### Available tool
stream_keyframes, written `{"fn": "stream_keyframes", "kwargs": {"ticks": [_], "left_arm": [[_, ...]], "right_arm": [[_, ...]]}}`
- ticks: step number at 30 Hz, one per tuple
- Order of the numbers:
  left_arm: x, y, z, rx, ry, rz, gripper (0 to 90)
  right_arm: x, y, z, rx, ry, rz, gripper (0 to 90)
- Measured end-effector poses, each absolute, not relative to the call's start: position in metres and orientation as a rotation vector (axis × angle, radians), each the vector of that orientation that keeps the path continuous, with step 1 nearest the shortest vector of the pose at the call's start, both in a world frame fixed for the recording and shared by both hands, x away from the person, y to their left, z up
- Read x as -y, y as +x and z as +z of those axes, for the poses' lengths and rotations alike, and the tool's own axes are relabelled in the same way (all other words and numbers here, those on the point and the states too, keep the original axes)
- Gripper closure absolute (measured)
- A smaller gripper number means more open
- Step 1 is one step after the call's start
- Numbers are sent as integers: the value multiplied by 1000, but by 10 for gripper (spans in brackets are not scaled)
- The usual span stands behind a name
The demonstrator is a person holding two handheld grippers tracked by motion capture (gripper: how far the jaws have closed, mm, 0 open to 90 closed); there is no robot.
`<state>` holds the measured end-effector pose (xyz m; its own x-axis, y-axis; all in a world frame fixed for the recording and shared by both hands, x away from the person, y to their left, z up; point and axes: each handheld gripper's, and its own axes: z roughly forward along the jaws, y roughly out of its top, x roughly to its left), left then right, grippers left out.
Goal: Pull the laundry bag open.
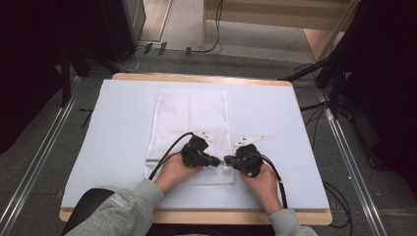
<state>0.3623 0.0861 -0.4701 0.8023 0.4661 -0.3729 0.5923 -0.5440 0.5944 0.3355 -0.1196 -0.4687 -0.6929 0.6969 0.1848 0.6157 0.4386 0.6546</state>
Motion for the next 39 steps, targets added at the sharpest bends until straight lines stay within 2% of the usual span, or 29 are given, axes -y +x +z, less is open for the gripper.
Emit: {"fn": "stream_keyframes", "kwargs": {"ticks": [7, 20, 39], "left_arm": [[-88, 365, -470, -800, 2234, -260, 876], [-88, 366, -470, -787, 2246, -252, 875], [-96, 372, -463, -836, 2249, -342, 880]], "right_arm": [[117, 336, -471, -2556, 1164, 1122, 900], [117, 336, -470, -2580, 1141, 1124, 900], [118, 333, -474, -2569, 1062, 1140, 900]]}}
